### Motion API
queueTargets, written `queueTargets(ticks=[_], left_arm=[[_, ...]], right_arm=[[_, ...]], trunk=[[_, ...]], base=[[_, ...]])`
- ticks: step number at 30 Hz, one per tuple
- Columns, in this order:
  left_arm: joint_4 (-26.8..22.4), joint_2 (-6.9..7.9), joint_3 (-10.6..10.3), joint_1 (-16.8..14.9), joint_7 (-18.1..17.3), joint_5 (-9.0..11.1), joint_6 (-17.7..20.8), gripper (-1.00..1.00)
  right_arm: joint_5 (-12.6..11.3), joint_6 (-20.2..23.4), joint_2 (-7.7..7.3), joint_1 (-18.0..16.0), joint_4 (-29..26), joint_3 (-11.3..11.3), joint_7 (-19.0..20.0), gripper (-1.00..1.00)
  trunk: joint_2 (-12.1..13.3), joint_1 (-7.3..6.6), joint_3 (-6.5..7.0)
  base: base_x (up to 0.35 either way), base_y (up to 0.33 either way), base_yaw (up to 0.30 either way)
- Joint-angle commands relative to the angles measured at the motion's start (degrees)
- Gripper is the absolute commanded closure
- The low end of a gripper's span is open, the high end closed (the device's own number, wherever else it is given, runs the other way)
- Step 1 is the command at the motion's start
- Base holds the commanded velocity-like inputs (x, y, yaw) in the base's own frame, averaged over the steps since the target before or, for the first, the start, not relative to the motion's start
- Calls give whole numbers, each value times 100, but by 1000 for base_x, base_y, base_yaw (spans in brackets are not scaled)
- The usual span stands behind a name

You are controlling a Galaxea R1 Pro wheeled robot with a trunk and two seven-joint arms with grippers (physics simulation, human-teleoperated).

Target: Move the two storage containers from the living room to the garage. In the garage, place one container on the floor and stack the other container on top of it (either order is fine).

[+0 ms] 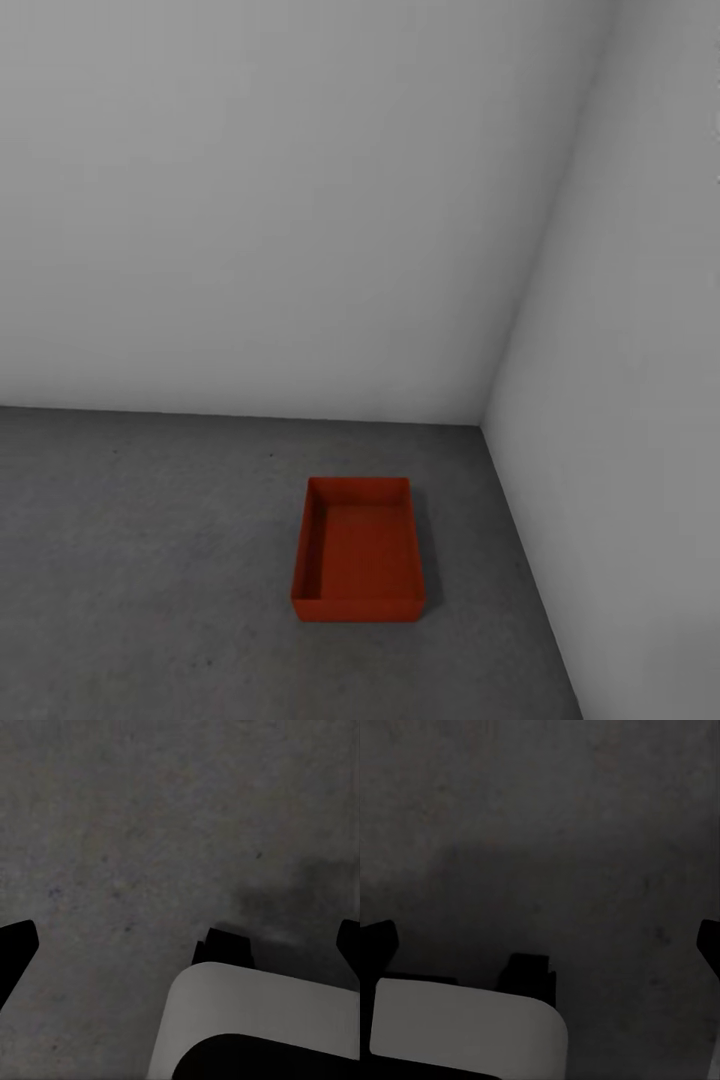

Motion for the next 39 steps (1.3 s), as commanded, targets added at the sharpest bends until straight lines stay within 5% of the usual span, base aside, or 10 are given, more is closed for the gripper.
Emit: queueTargets(ticks=[1, 13, 39], left_arm=[[7, -2, 0, -4, 5, 20, -21, -100], [7, 5, 0, -2, 5, 21, -21, -100], [7, 1, 0, -2, 5, 21, -30, -100]], right_arm=[[11, -41, -2, -9, 23, 1, 14, -100], [11, -41, -10, -9, 30, 1, 40, -100], [11, -41, -10, -9, 27, 1, 40, -100]], trunk=[[39, -23, 24], [521, -287, 352], [1563, -858, 1063]], base=[[0, 0, 0], [-2, 0, 0], [-330, 0, 0]])
